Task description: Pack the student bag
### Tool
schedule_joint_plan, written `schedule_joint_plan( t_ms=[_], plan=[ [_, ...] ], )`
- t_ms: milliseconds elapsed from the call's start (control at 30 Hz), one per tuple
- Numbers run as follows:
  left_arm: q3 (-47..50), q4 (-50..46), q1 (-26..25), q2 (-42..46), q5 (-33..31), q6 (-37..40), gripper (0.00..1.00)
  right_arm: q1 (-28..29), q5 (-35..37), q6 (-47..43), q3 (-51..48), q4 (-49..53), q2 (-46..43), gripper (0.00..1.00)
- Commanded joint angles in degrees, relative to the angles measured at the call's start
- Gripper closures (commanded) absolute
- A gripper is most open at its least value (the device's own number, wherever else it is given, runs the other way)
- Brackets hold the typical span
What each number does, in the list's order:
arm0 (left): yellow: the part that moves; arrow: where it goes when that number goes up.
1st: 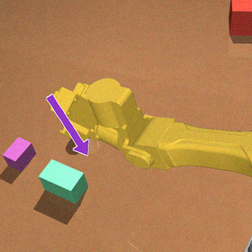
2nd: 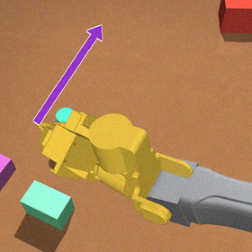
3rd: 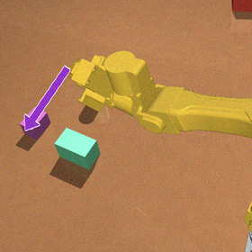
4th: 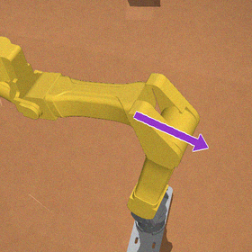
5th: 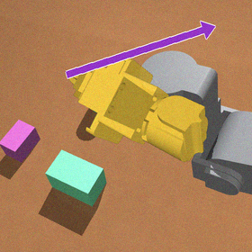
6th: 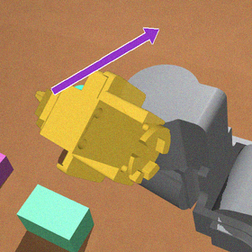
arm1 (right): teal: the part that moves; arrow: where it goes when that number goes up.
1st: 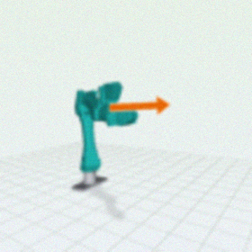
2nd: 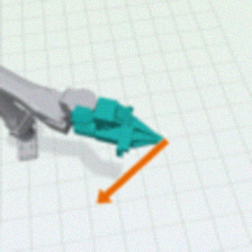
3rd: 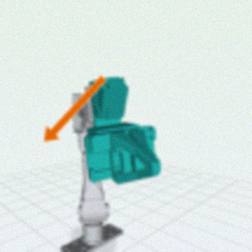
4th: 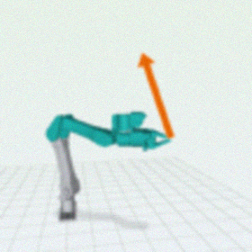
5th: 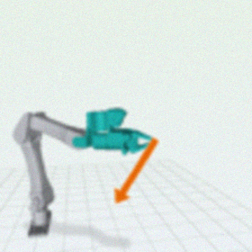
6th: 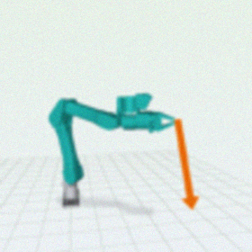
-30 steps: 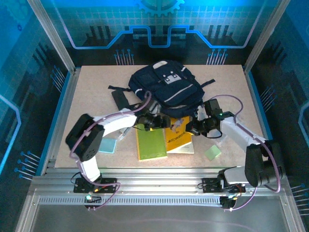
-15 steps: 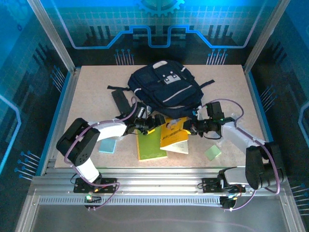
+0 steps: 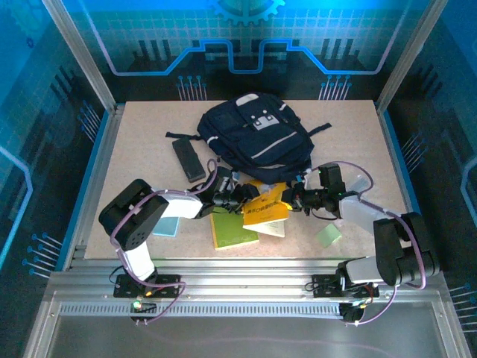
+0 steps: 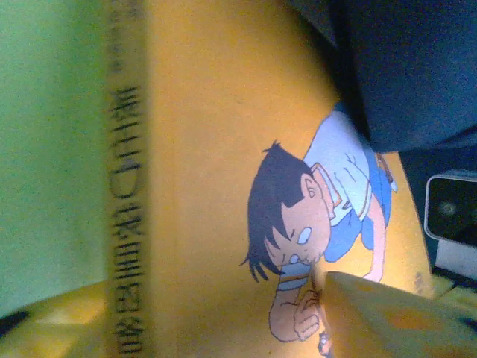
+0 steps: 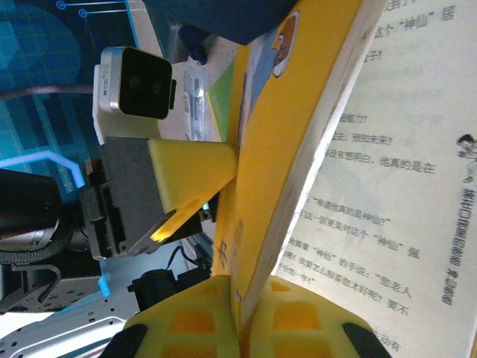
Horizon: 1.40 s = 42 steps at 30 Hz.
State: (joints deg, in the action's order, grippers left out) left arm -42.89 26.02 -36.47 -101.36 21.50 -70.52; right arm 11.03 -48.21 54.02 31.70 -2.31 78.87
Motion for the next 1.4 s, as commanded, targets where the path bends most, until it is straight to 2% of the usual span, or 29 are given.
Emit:
schedule_joint_plan(
  t_ms=[0,100,200,267,300,333,400,433,567,667,767,933,1133,1367],
  plan=[
    [-0.15,1.88,-0.38,2.40,1.04,0.42,0.62,-0.60,-2.53,-1.99,1.06,-2.84,-0.03,1.00],
    [-0.77,-4.77,0.24,5.81,-0.45,4.58,0.79,-0.61,-1.31,-4.12,2.76,1.28,-0.59,1.00],
    [-1.54,-11.51,1.03,9.58,-2.42,8.39,0.88,-0.36,-0.35,-6.56,4.81,5.68,-1.31,1.00],
    [-2.13,-15.99,1.73,11.95,-3.75,10.90,0.99,0.03,0.67,-7.58,5.96,7.94,-2.07,0.95],
    [-2.45,-17.34,2.20,13.13,-4.34,11.83,1.00,0.24,1.23,-7.95,6.53,8.83,-2.38,0.88],
    [-2.62,-18.02,2.58,14.10,-4.80,12.36,1.00,0.40,1.58,-8.23,7.11,9.73,-2.51,0.76],
    [-3.06,-18.92,4.01,15.99,-5.39,13.10,1.00,0.84,2.67,-9.22,8.90,12.68,-2.84,0.34],
    [-3.40,-19.50,4.60,16.87,-5.59,13.37,1.00,0.96,3.41,-9.90,9.89,14.69,-2.93,0.25],
    [-6.37,-23.41,7.89,20.90,-6.96,16.67,1.00,0.95,6.79,-12.31,14.72,21.35,-4.04,0.01],
    [-8.87,-24.45,10.42,23.22,-10.23,19.22,1.00,1.32,9.64,-12.02,18.02,22.65,-4.58,0.00],
    [-11.21,-21.28,12.26,23.51,-15.41,20.60,1.00,2.93,12.47,-9.26,21.69,21.31,-3.83,0.00],
    [-14.28,-11.07,13.42,20.57,-25.84,21.30,1.00,8.56,18.67,-0.92,25.98,15.33,-1.17,0.00],
    [-17.60,-0.72,13.98,13.14,-29.42,16.24,1.00,12.68,23.47,14.02,25.48,0.90,3.74,0.00],
    [-13.61,10.91,13.37,10.85,-34.42,8.63,1.00,17.29,30.19,29.16,21.02,-20.57,7.45,0.00]
  ],
)
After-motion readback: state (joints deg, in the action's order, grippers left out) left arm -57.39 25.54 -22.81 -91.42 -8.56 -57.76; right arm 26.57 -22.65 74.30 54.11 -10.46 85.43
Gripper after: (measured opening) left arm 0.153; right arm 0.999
